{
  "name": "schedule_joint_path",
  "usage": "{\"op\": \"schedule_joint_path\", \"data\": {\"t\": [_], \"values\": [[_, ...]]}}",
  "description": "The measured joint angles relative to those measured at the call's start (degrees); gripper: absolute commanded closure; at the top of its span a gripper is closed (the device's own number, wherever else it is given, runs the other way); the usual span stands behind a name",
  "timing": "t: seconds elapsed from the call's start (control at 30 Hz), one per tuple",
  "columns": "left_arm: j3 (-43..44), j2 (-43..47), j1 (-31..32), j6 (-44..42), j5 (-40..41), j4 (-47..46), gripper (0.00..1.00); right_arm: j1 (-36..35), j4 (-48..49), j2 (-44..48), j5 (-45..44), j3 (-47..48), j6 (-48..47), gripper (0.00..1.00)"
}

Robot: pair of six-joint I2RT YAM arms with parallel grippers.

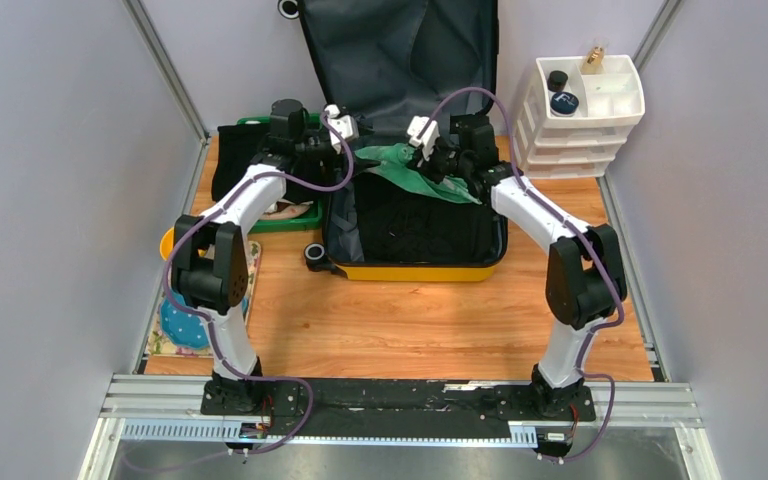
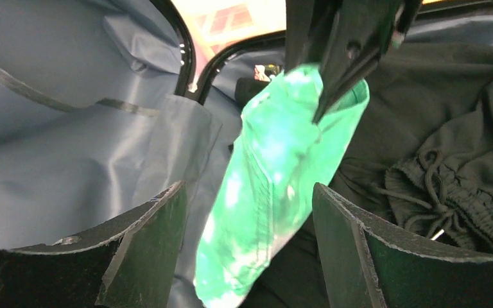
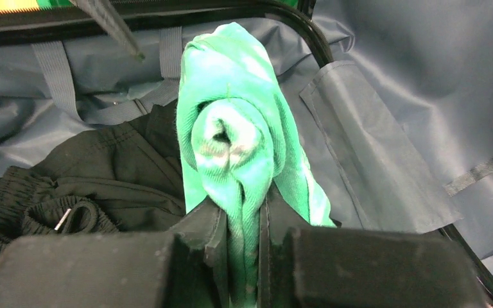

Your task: Open, take out, and arrange the luggage

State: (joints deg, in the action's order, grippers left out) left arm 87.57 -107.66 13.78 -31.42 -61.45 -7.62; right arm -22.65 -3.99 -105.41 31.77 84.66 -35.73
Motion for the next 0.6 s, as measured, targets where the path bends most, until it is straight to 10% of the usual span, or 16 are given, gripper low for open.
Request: {"op": "schedule_joint_path", "data": {"t": [0.37, 0.6], "values": [[1.0, -1.7, 0.2, -4.4, 0.3, 6.4, 0.29, 0.6, 0.2, 4.0, 3.8, -0.6, 4.7, 1.00], [1.0, -2.0, 1.0, -2.5, 0.7, 4.0, 0.94, 0.6, 1.4, 5.7, 5.9, -1.4, 7.3, 1.00]]}}
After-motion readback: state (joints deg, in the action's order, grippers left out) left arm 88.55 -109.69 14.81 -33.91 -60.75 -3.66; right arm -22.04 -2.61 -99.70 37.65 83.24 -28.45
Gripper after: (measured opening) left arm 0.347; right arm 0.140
